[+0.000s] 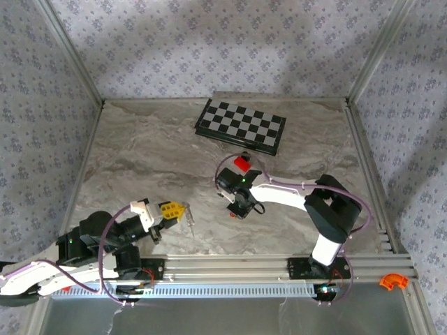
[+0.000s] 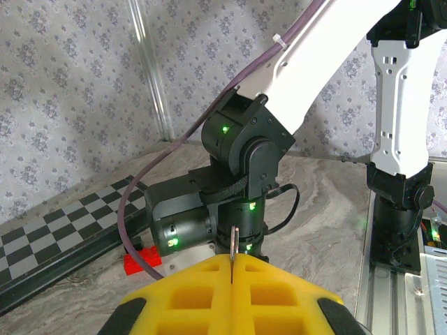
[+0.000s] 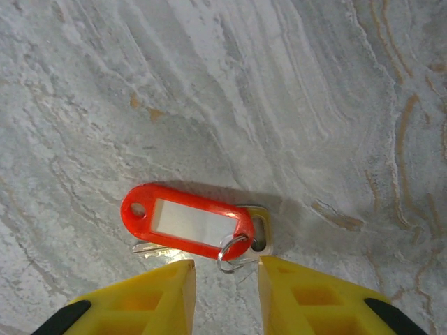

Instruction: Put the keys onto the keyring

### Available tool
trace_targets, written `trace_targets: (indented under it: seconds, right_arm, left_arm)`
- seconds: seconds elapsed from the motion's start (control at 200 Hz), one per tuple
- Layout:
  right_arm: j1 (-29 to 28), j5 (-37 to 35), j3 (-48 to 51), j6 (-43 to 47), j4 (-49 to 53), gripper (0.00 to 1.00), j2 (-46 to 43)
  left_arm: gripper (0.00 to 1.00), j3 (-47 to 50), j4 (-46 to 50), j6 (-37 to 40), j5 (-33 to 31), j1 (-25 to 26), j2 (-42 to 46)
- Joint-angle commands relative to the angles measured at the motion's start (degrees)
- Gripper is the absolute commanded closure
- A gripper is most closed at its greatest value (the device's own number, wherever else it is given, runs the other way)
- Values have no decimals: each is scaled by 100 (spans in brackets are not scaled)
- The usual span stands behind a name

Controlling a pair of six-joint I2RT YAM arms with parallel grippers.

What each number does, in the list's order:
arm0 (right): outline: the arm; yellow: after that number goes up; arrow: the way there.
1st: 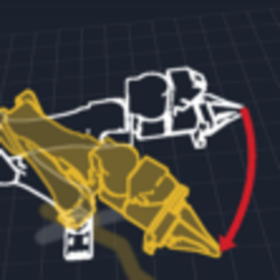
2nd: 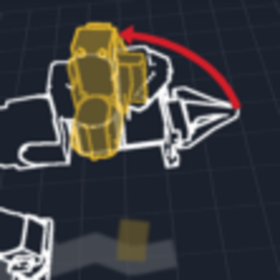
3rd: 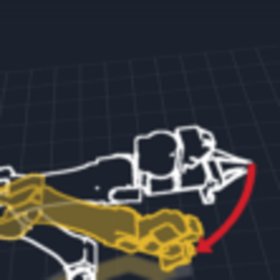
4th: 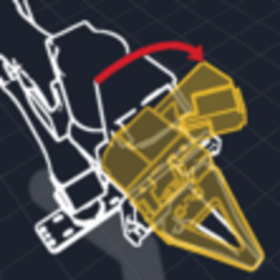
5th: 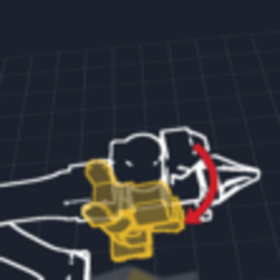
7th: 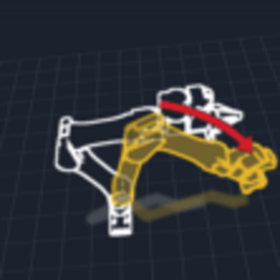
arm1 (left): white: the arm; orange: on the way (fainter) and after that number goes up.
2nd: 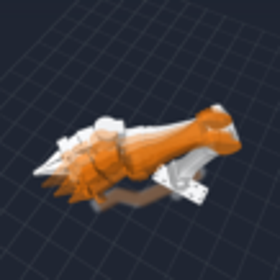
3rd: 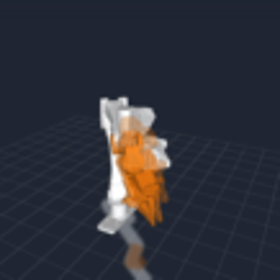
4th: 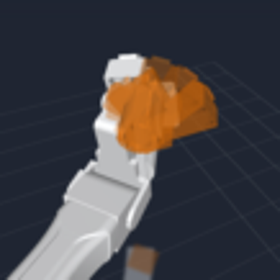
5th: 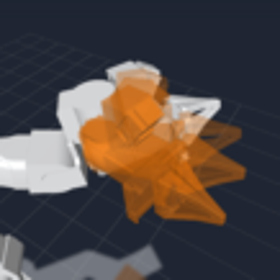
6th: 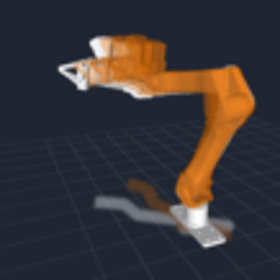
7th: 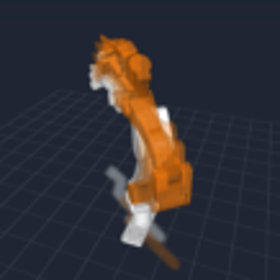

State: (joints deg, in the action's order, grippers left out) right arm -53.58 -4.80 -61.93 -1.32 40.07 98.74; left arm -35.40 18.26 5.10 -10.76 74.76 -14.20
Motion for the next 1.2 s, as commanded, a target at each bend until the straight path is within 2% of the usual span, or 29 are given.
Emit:
trace_targets:
  seconds: [0.0,0.365,1.119,1.194]
  right_arm:
    - [-47,-153,-161,-107,241,68,149]
    - [-64,-66,-239,-52,296,67,323]
    - [32,-121,-276,18,392,99,243]
    - [56,-86,-215,14,354,100,124]
  left_arm:
    - [100,-81,-165,41,-10,47,58]
    - [100,-77,-165,43,-13,46,72]
    - [100,-86,-191,70,22,47,114]
    - [100,-99,-192,70,19,45,103]
